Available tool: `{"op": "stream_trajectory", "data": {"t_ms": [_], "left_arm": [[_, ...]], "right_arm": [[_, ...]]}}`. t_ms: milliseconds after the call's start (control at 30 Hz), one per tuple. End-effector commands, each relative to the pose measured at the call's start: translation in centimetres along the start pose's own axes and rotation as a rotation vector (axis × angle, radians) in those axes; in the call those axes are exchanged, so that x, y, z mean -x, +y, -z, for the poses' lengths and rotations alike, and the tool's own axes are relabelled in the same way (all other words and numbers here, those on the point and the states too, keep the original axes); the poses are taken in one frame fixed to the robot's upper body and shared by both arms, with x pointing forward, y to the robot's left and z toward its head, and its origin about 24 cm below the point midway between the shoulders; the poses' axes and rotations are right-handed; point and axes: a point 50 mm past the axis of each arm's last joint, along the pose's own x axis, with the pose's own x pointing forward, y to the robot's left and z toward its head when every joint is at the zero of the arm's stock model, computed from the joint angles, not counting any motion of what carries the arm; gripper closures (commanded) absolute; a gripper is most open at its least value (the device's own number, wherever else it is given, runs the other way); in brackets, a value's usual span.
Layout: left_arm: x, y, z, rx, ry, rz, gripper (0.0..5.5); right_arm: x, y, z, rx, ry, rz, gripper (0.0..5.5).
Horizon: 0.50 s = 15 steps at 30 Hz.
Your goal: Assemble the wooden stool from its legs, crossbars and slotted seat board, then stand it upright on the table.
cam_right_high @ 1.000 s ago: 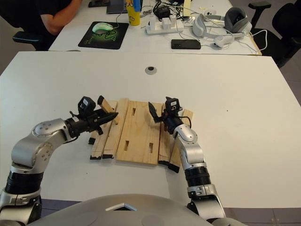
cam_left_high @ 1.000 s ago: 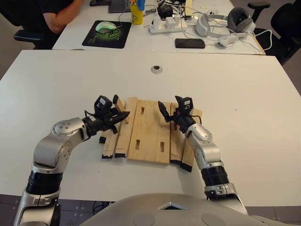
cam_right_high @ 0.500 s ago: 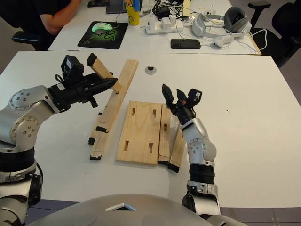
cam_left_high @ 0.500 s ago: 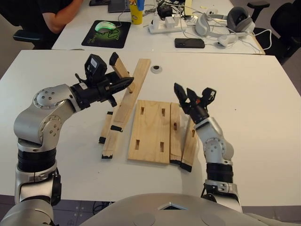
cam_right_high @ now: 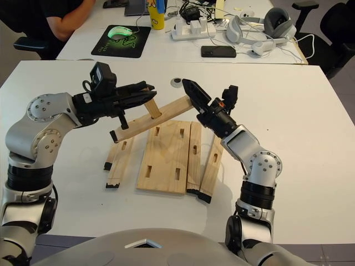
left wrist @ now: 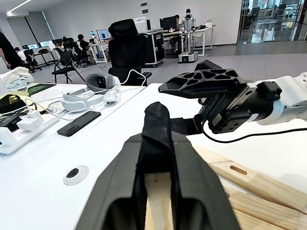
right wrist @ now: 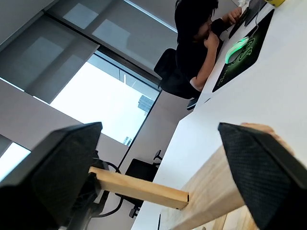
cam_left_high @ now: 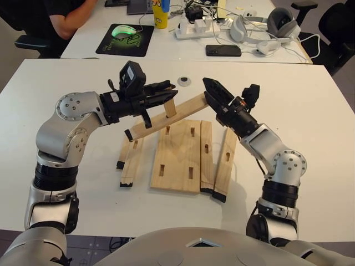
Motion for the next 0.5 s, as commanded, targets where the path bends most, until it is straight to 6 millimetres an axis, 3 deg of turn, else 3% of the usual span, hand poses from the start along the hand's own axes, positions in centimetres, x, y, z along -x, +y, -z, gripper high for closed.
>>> {"op": "stream_trajectory", "data": {"t_ms": [33, 200, 500], "left_arm": [[0.9, 0.4, -0.3, -0.017, -0.019, -0.078, 5.08], [1.6, 0.6, 0.0, -0.02, -0.019, -0.138, 5.08], [1.0, 0.2, -0.5, 0.012, -0.056, -0.136, 5.08]], "right_arm": [[2.3, -1.0, -2.0, 0.0, -0.144, 0.08, 1.02], [3.5, -1.2, -4.2, 0.011, -0.23, 0.09, 1.02], [1.6, -1.6, 1.1, -0.089, -0.081, 0.088, 1.02]]}}
